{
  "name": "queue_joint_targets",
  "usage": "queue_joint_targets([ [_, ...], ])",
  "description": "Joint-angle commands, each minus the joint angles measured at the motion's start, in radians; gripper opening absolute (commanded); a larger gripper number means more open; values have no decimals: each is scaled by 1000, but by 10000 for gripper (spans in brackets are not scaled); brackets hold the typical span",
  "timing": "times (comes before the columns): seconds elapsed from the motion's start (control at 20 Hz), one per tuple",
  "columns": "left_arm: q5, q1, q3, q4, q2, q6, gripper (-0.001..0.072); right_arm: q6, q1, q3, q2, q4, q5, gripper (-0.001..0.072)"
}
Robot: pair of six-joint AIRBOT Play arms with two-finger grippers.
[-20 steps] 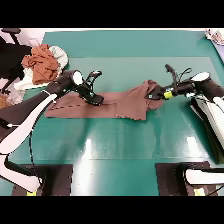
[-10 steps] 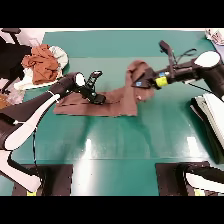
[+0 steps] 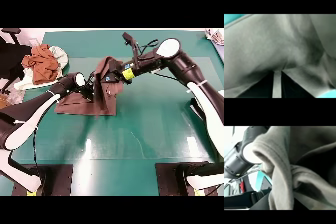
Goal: Fold the shirts.
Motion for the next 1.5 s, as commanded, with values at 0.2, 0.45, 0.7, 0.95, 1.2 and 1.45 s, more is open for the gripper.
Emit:
queue_joint_targets([
  [0.2, -273, 148, 153, 132, 150, -67, 126, 47, 18, 168, -118, -2, 47, 18],
  [0.45, -456, 314, 252, 275, 249, -89, 126, 72, 77, 242, -210, 9, 14, 18],
  [0.7, -583, 432, 304, 504, 312, -236, 126, 109, 191, 412, -391, 17, -124, 17],
  [0.95, -601, 456, 306, 483, 355, -289, 126, 19, 280, 371, -576, 330, -529, 61],
  [1.2, -595, 455, 305, 427, 356, -289, 126, -299, 374, 460, -766, 904, -875, 483],
  [1.45, -593, 455, 305, 426, 356, -287, 126, -565, 317, 343, -685, 890, -665, 480],
])
